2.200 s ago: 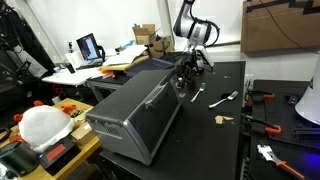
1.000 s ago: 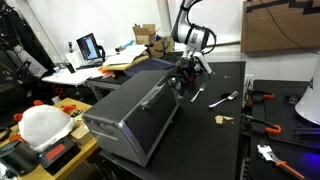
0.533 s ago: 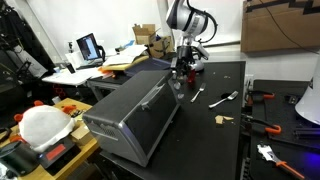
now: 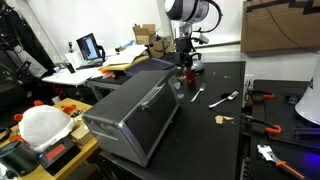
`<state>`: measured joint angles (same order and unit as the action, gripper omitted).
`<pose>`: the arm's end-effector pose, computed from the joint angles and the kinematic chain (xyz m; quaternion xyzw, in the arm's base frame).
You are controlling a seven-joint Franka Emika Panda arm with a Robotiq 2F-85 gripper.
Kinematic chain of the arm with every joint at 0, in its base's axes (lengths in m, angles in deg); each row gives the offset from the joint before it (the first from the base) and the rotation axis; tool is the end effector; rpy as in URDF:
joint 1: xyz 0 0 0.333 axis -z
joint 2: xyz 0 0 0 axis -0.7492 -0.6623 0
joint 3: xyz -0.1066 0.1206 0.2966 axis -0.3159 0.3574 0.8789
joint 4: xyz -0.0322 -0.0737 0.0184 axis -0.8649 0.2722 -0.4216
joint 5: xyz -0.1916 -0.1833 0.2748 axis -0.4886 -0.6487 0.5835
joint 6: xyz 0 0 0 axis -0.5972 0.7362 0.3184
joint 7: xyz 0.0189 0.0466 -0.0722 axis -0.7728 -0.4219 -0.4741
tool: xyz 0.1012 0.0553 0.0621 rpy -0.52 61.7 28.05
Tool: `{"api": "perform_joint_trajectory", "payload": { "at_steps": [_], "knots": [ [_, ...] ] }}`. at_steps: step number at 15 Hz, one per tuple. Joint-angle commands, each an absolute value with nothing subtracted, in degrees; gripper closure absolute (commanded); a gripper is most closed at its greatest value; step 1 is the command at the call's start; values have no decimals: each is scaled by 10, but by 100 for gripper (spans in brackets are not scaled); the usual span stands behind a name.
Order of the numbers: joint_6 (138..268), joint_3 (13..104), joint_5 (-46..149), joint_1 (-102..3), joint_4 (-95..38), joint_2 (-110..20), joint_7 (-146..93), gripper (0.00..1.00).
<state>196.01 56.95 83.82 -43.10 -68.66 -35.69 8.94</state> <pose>0.4864 -0.0666 0.2821 -0.9790 0.0085 0.0318 0.2012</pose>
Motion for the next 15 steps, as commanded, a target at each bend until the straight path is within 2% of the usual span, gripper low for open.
{"api": "perform_joint_trajectory", "payload": {
  "at_steps": [1,15],
  "knots": [
    [1959,588,800,-435,-697,-347,50,0],
    [2051,601,716,-453,-691,-390,-163,0]
  ]
}}
